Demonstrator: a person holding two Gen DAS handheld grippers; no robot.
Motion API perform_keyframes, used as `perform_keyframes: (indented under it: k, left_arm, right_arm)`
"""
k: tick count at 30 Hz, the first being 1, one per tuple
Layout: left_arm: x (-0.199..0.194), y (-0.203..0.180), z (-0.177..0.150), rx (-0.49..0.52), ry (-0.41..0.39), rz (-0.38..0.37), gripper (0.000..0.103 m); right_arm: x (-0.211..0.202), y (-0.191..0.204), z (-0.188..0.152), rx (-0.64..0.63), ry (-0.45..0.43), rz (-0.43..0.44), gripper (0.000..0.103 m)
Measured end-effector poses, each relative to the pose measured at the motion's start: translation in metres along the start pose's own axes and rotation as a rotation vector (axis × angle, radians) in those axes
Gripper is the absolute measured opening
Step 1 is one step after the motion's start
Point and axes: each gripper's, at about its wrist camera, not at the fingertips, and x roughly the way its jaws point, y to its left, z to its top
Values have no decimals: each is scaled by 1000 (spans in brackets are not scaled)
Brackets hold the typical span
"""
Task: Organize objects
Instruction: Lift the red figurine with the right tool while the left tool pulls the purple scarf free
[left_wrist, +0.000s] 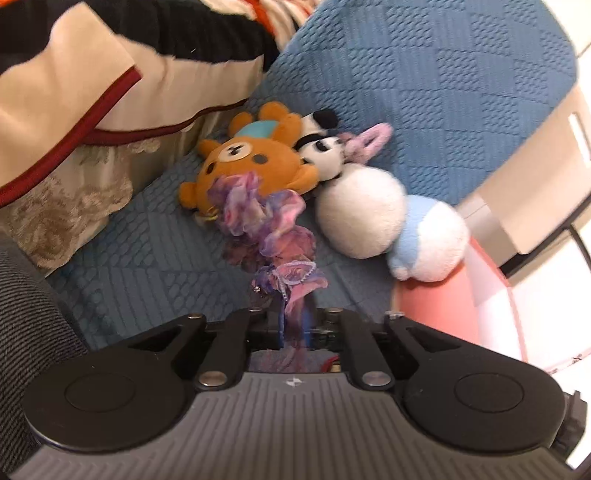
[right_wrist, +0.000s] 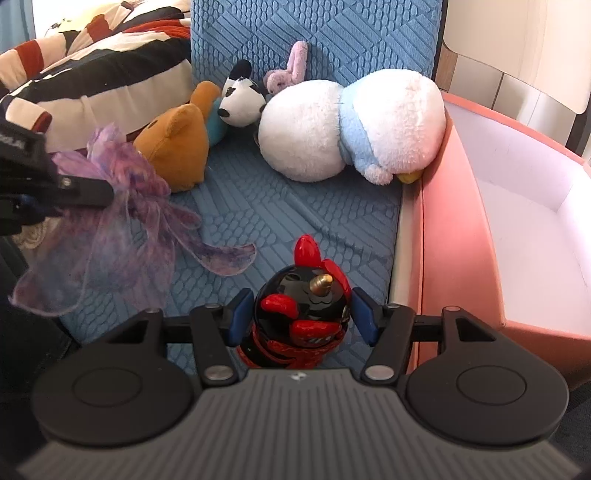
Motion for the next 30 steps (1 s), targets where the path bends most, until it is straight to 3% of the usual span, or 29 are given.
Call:
perform_keyframes:
  k: [1, 3, 5, 10, 16, 21, 26, 30]
  left_arm:
    - [2, 2, 1, -12, 4, 15, 32]
    - [0, 5, 1, -30, -24, 54, 69]
    - [-4, 5, 2, -17, -75, 116, 80]
    - [1, 5, 6, 43, -149, 180, 82]
    - [27, 7, 9, 92, -92, 180, 82]
    - [49, 21, 11, 34, -19, 135, 82]
    - [64, 22, 9, 56, 22, 159, 82]
    - [69, 10, 0, 161, 21, 244, 82]
  right_arm:
    - [0, 0, -1, -3, -4, -2, 60]
    - [1, 0, -2, -2, -2, -3, 61]
    - [3, -1, -2, 13, 8, 0, 62]
    - [10, 1, -4, 19, 30, -15, 62]
    - [14, 6, -7, 22, 28, -45, 62]
    - [11, 10, -4, -8, -10, -52, 62]
    - [13, 8, -2, -1, -3, -51, 62]
    - [14, 6, -2, 8, 4, -60, 62]
